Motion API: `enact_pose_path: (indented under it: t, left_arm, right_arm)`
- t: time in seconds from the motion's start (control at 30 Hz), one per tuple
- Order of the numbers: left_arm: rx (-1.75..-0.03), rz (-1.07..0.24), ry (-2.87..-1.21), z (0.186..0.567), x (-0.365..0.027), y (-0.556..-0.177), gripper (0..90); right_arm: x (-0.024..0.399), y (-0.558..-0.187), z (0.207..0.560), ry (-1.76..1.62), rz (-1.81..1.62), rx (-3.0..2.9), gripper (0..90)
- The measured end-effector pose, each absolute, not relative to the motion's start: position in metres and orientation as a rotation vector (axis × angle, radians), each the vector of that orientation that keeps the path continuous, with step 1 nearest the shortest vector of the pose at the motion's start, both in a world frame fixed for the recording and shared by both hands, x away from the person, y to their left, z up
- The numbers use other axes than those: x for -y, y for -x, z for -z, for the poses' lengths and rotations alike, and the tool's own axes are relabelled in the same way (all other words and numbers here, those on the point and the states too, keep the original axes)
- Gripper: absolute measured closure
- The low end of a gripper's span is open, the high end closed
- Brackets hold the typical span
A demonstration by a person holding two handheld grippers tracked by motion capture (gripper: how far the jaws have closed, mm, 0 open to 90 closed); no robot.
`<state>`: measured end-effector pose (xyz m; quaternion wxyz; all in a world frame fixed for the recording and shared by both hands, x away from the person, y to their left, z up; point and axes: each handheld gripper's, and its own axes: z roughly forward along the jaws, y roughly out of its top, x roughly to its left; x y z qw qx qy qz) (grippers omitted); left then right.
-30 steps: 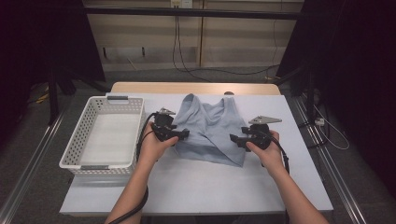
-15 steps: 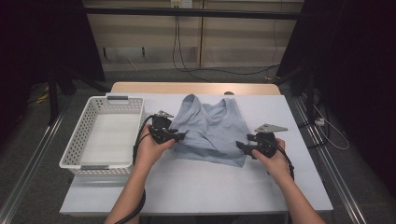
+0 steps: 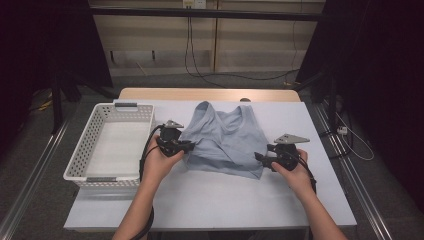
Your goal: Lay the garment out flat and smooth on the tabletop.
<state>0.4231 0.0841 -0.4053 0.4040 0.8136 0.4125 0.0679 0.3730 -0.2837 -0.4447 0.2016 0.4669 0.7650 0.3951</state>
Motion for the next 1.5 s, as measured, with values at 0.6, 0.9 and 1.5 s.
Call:
enact_pose_path:
  t: [0.6, 0.9, 1.5]
  left_arm:
    - [-1.010, -0.204, -2.048, 0.397, -0.088, -0.417, 80.1]
    - [-1.005, -0.219, -2.045, 0.397, -0.089, -0.416, 80.2]
    - [-1.009, -0.236, -2.057, 0.400, -0.087, -0.416, 80.6]
  right_arm:
    - [0.288, -0.369, 0.434, -1.298, -1.137, -2.104, 33.5]
    - [0.287, -0.362, 0.422, -1.278, -1.187, -2.094, 32.7]
    - [0.284, -0.331, 0.421, -1.246, -1.204, -2.137, 45.4]
